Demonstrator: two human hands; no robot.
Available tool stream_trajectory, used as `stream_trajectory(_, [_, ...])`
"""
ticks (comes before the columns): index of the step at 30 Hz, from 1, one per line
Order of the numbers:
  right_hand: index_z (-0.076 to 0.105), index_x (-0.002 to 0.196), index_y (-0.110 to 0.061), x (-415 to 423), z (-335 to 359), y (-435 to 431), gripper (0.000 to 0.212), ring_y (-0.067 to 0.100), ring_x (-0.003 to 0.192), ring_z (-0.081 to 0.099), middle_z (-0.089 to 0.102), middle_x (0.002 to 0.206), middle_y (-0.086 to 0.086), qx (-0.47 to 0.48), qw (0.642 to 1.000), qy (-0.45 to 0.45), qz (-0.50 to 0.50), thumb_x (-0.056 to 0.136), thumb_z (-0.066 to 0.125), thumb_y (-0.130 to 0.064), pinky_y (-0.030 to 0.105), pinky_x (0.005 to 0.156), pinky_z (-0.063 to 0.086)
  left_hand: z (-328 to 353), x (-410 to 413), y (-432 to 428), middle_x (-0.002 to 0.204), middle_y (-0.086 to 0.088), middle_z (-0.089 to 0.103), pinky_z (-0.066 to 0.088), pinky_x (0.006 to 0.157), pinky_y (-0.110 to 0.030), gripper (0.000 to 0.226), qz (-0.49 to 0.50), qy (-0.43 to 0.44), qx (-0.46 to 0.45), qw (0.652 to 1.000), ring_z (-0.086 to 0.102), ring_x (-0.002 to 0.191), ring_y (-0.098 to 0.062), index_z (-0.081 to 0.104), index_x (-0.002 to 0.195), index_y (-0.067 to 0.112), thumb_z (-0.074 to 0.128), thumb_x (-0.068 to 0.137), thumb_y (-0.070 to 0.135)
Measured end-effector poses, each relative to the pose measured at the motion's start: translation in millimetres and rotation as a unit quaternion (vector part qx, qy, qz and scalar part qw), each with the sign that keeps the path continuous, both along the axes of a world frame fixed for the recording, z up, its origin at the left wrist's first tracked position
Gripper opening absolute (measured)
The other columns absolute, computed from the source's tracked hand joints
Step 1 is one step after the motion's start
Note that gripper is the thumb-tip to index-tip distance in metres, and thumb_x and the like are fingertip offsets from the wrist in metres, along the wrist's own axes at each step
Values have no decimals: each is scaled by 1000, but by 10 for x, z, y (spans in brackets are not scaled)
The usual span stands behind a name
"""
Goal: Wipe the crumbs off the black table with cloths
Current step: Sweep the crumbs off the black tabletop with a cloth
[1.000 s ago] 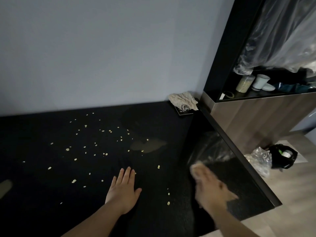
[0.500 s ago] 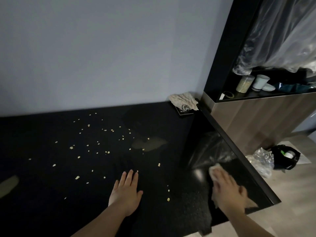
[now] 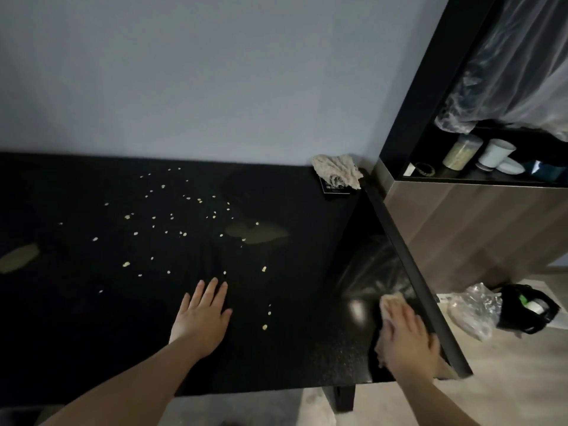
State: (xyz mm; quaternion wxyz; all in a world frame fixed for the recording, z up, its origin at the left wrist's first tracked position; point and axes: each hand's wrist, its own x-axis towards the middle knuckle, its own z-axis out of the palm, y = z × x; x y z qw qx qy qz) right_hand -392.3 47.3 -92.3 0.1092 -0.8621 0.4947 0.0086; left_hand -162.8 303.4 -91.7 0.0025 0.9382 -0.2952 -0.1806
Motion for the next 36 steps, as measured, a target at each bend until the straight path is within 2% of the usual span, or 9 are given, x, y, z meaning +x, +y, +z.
stream_trajectory(3, [6,150,-30,139,8,164,54,25,144,10,6,159,-1,19,997,6,-68,99,25,-35,46,115,12,1,-113,-11,160,1,-12,1,120,-40,58,23,2,-4,1000,-13,146,-22,-7,151,21,19,103,40])
stream_trajectory(7, [54,124,-36,519,-148,1117,60,27,114,58,59,130,-1,-18,974,-42,220,67,72,-34,48,90,48,29,-205,4,160,1,-12,1,120,-40,60,27,10,0,1000,-13,146,-21,-7,151,21,21,102,41])
stream_trajectory(10, [61,117,-36,520,-153,1121,45,19,108,63,63,122,-10,-24,942,-64,328,73,56,-41,42,91,47,43,-258,51,159,2,-12,1,120,-39,61,19,15,2,1000,-13,146,-21,-7,151,22,23,102,42])
stream_trajectory(17, [5,149,-28,186,22,216,53,26,144,6,5,159,0,42,998,-9,-53,99,22,-33,46,115,9,117,-243,136,160,2,-11,3,120,-37,62,-19,21,11,1000,-11,146,-19,-5,152,23,25,102,44])
stream_trajectory(22, [47,133,-27,639,-50,1181,57,31,126,47,46,142,9,-8,980,-78,184,77,60,-28,51,98,40,81,-233,227,160,4,-8,3,120,-34,61,-38,-4,8,999,-10,147,-17,-4,152,25,24,101,46])
stream_trajectory(26, [25,146,-29,777,-59,1211,52,20,140,22,14,151,-12,-17,935,-50,351,95,35,-28,48,111,25,48,-242,269,160,5,-9,-1,118,-34,60,-51,-19,1,999,-11,146,-16,-4,152,26,22,101,47])
stream_trajectory(28, [42,139,-27,704,-94,902,52,29,128,45,42,145,-1,-62,963,-67,253,88,31,-31,49,98,39,60,-172,306,160,5,-8,-2,119,-37,61,-71,-19,7,997,-13,146,-16,-3,152,27,22,101,49])
stream_trajectory(32, [8,150,-24,749,-16,647,54,26,144,4,6,158,4,50,998,-18,-29,99,25,-32,47,115,9,113,86,414,160,4,-9,-2,119,-41,64,-108,-39,43,993,-13,146,-17,-3,152,26,23,99,52])
stream_trajectory(36, [35,143,-24,1192,-20,1374,50,31,140,25,26,153,6,-22,985,-91,144,93,36,-29,50,111,25,111,335,505,160,4,-9,-1,119,-41,66,-107,-34,56,992,-13,146,-18,-4,152,25,22,99,54])
